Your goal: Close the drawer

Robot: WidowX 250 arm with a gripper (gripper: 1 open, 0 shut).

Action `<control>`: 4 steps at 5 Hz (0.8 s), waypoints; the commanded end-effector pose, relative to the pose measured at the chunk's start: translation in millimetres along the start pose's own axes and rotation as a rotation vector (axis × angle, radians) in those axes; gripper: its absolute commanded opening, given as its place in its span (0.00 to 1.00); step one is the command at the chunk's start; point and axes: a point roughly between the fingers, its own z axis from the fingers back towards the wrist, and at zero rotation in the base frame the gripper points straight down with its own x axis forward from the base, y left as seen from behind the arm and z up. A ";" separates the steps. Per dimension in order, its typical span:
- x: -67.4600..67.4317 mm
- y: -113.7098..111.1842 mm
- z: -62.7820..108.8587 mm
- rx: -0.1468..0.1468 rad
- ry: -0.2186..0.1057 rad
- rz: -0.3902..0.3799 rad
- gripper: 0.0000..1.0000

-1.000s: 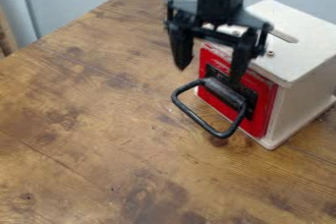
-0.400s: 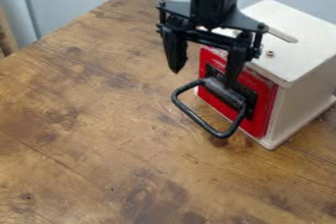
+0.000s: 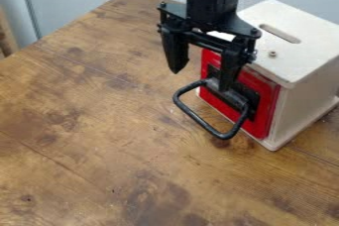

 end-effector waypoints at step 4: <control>-1.9 27.6 53.0 -0.008 -0.078 -0.086 1.00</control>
